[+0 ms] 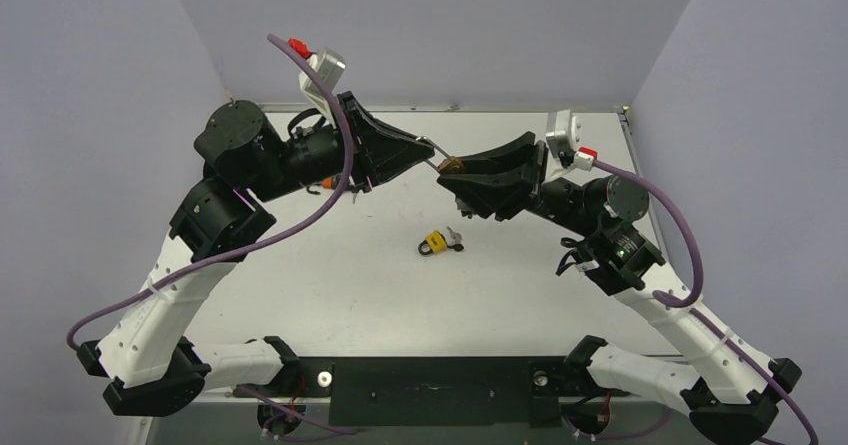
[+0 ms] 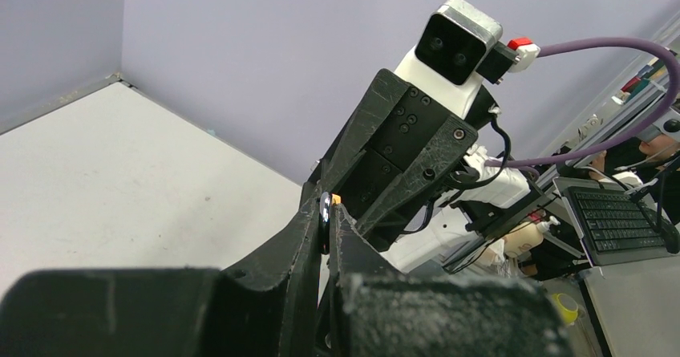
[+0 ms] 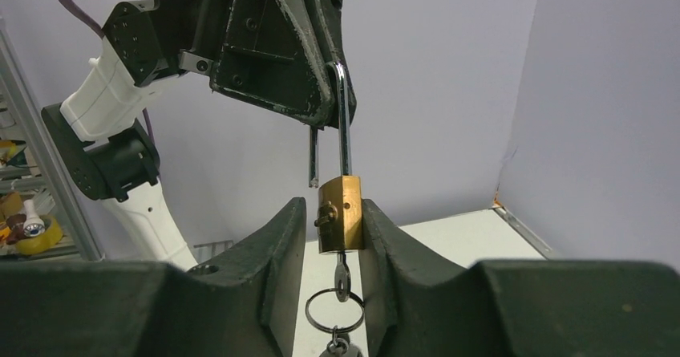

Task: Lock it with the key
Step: Lock the lock.

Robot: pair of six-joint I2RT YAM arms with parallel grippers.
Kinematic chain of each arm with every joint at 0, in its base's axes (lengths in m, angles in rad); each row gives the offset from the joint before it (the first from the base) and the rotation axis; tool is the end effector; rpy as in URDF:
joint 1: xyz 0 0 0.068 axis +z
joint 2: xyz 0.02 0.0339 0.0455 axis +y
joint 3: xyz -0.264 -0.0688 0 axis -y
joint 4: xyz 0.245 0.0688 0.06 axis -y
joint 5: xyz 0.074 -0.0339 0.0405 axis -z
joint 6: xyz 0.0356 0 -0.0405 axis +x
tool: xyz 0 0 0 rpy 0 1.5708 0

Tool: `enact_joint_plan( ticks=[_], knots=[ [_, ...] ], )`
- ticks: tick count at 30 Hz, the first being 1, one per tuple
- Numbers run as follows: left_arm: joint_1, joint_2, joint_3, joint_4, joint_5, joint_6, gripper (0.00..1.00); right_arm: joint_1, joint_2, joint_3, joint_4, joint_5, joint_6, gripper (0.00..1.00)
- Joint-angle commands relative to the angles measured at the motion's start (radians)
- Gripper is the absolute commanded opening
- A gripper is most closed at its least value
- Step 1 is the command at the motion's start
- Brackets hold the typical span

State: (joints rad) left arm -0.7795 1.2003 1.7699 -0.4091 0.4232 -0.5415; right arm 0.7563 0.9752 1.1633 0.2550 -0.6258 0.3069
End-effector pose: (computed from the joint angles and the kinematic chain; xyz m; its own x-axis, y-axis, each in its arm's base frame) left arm 0.1344 -0.1534 0.5593 -0.3816 -0.2836 -0.8798 0.8549 0.2536 -0.4526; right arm 0.1270 0.1485 0.4809 0.0130 0.3489 -0.9371 -0.9913 0.1269 0.0335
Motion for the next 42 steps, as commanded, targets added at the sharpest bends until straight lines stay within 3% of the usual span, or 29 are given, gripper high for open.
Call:
enact_joint_plan(
  ticks=[1, 9, 13, 17, 23, 27, 42],
  knots=[
    [-0.006, -0.021, 0.05, 0.038, -0.009, 0.0, 0.0, 0.007, -0.012, 0.012, 0.09, -0.033, 0.024, 0.24],
    [-0.007, -0.023, 0.033, 0.058, -0.002, -0.006, 0.0, 0.003, -0.03, -0.007, 0.091, -0.034, 0.043, 0.17],
    [-0.006, -0.026, 0.022, 0.063, 0.004, -0.005, 0.0, -0.007, -0.033, -0.007, 0.102, -0.049, 0.075, 0.0],
    [-0.007, -0.031, 0.005, 0.052, 0.022, 0.017, 0.01, -0.018, -0.033, -0.007, 0.128, -0.088, 0.143, 0.0],
    [-0.007, -0.088, -0.056, -0.022, 0.082, 0.123, 0.3, -0.037, -0.043, -0.027, 0.111, -0.163, 0.24, 0.0],
    [-0.006, -0.121, -0.079, -0.075, 0.149, 0.178, 0.38, -0.039, -0.08, -0.067, 0.056, -0.185, 0.258, 0.0],
    [-0.007, -0.119, -0.101, -0.255, 0.259, 0.343, 0.43, -0.028, -0.144, -0.119, -0.1, -0.246, 0.287, 0.0]
  ],
)
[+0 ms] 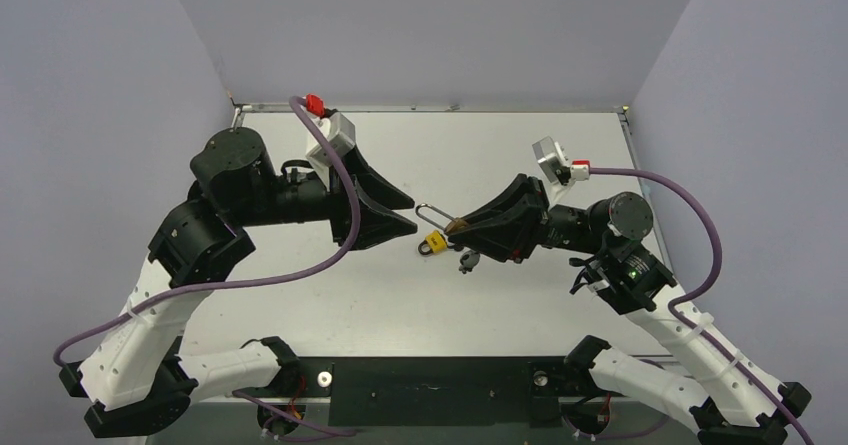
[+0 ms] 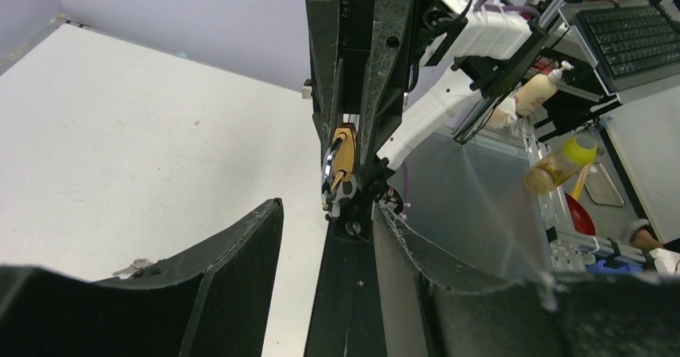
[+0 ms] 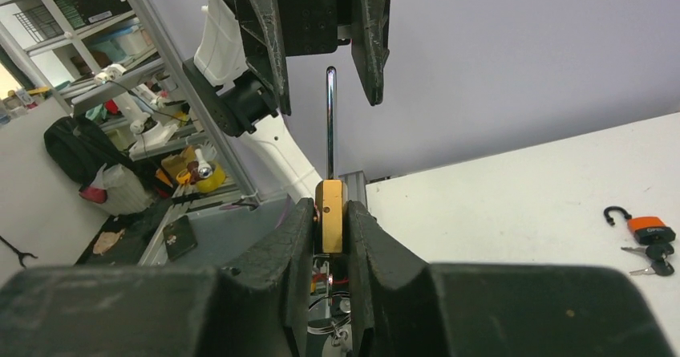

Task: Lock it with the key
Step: Lock the lock.

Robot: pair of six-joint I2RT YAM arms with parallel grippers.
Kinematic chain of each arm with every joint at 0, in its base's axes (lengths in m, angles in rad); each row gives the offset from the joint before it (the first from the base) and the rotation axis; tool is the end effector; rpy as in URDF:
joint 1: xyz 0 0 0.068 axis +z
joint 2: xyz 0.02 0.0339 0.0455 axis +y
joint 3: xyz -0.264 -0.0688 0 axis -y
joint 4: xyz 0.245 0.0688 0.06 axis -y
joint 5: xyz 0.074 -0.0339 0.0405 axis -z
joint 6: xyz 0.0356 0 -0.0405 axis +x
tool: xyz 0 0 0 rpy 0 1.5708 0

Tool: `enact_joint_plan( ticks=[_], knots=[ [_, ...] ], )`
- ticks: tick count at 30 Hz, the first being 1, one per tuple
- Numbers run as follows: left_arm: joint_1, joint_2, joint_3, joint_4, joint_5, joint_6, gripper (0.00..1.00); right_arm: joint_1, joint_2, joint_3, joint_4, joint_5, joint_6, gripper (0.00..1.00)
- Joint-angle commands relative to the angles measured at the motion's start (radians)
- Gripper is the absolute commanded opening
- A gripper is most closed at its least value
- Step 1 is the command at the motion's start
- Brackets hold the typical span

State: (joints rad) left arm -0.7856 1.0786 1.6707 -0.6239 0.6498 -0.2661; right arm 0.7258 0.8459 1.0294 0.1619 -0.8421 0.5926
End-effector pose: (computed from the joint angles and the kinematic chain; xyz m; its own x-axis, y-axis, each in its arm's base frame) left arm 0.1031 -0.1336 0.5294 -0.2822 -0.0139 -0.9593 0.9499 0.1364 -0.2814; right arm 0.1072 0.1306 0.4479 -0.3300 0.2044 -0.9216 -0.9436 -0.0989 0.3160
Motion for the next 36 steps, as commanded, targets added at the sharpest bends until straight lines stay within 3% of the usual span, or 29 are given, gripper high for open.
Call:
enact_joint_plan(
  ticks=[1, 12, 25, 36],
  knots=[
    [0.0, 0.006, -0.001, -0.048, 0.035, 0.072, 0.43, 0.005, -0.012, 0.016, -0.03, -0.029, -0.009, 0.0],
    [0.0, 0.051, 0.024, -0.091, 0.037, 0.119, 0.4, 0.013, -0.005, 0.028, -0.108, -0.017, -0.05, 0.0],
    [0.0, 0.067, 0.028, -0.095, 0.047, 0.128, 0.25, 0.014, -0.012, 0.029, -0.184, -0.008, -0.1, 0.0],
    [-0.001, 0.064, 0.005, -0.107, 0.103, 0.128, 0.01, 0.014, -0.023, 0.032, -0.197, 0.003, -0.109, 0.0]
  ],
)
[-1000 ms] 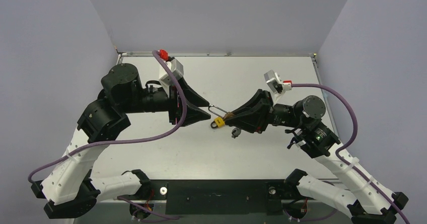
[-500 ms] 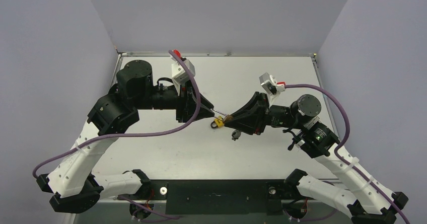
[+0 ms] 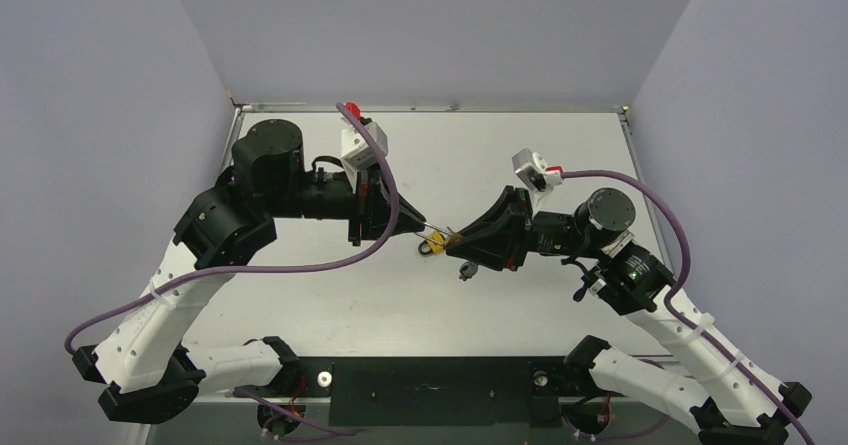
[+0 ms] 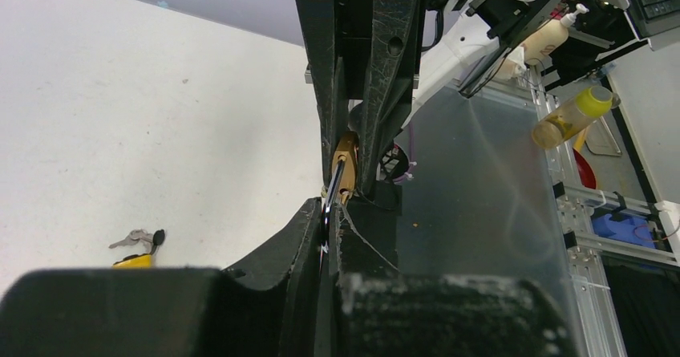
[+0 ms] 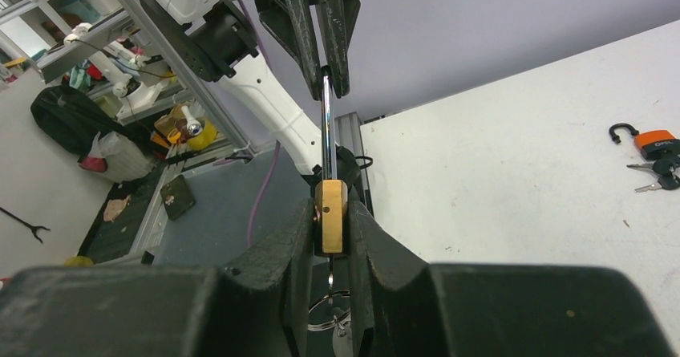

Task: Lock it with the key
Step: Lock the lock.

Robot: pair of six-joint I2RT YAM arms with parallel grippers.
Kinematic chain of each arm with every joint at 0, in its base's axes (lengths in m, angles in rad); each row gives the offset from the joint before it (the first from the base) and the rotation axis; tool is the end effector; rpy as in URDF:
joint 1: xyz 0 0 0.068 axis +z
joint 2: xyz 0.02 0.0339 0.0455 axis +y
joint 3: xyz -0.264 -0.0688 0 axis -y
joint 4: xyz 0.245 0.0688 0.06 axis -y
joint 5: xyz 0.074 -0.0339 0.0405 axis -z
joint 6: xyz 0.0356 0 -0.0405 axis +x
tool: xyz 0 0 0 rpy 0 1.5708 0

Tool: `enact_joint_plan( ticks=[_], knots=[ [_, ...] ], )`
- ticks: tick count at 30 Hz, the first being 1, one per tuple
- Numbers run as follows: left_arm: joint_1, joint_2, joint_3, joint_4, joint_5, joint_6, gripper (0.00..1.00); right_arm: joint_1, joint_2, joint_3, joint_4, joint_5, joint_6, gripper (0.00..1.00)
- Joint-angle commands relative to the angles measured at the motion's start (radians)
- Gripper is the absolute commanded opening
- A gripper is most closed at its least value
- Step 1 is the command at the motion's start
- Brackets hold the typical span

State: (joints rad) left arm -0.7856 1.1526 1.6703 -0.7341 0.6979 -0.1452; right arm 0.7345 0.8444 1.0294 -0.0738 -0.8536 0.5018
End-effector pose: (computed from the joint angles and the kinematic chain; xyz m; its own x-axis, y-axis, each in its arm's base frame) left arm 0.1216 -0.1540 0.5064 -0.2928 0.1361 -0.9464 0.9533 0.1187 -0.2778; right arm 0.1091 0.1347 0.4257 -0.4071 0.0584 -0.9115 -0.9132 -0.0482 0.4047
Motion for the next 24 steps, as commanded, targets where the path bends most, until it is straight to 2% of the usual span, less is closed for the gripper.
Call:
enact_joint_plan(
  ticks=[1, 9, 24],
  knots=[
    [-0.002, -0.011, 0.0, 0.007, 0.059, 0.006, 0.0, 0.005, -0.023, 0.032, 0.039, 0.013, -0.018, 0.0],
    [-0.027, -0.029, -0.056, 0.072, 0.05, -0.022, 0.0, 0.006, -0.027, 0.038, 0.064, 0.007, 0.018, 0.0],
    [-0.089, -0.027, -0.127, 0.179, 0.0, -0.089, 0.0, 0.016, -0.018, 0.041, 0.12, 0.131, 0.028, 0.0]
  ],
)
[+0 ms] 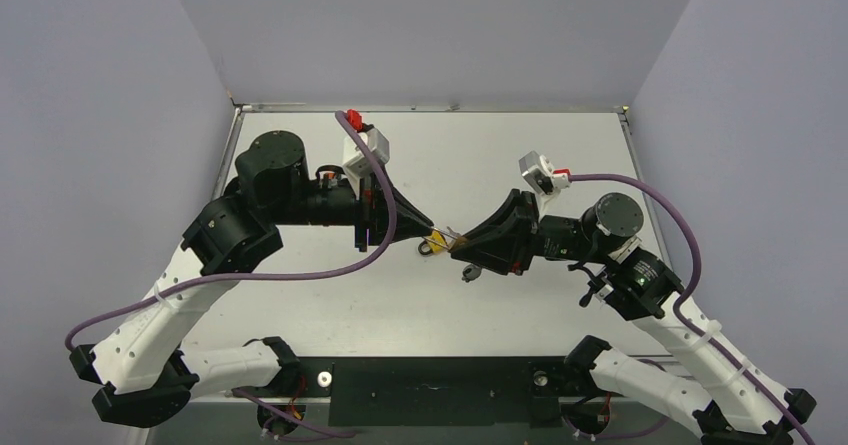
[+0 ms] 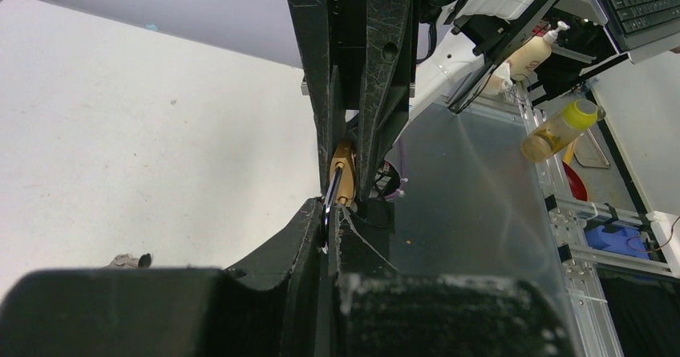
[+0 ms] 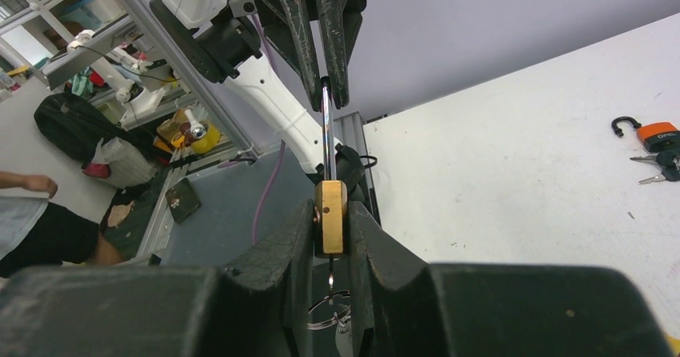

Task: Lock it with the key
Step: Lock the lock.

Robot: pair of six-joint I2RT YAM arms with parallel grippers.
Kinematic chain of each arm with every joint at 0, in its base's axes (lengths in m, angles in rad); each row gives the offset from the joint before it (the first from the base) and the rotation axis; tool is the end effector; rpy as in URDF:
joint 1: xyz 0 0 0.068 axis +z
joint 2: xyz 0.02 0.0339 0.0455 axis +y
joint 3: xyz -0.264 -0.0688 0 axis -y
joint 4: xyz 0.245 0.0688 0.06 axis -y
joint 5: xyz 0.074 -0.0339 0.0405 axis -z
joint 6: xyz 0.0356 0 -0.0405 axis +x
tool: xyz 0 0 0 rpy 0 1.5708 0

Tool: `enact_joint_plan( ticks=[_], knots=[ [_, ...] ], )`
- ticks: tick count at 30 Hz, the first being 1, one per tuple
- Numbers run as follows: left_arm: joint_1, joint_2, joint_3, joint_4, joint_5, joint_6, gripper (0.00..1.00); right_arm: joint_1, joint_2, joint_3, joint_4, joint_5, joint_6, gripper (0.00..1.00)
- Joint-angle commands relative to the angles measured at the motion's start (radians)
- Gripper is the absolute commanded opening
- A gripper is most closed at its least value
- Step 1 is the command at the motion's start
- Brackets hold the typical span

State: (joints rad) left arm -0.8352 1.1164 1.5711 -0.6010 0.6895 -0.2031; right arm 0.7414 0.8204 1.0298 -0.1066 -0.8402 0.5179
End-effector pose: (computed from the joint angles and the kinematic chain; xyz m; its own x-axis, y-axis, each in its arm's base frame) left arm 0.1162 -0.1622 0.4974 -0.2964 0.0956 -0.9503 0.9542 0.0719 -0.2904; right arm 0.1033 0.1306 0.4262 -0.4278 0.0562 -0.9021 -0.9038 -0.0414 0.4260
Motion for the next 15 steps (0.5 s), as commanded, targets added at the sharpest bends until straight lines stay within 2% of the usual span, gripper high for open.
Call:
enact_joint_plan(
  ticks=[1, 15],
  knots=[
    [-0.041, 0.011, -0.03, 0.049, 0.004, -0.036, 0.0, 0.009, 0.007, 0.038, 0.159, 0.129, 0.017, 0.0],
    [-0.088, 0.013, -0.081, 0.058, -0.015, -0.054, 0.0, 0.015, 0.026, 0.043, 0.227, 0.246, 0.027, 0.0]
  ],
)
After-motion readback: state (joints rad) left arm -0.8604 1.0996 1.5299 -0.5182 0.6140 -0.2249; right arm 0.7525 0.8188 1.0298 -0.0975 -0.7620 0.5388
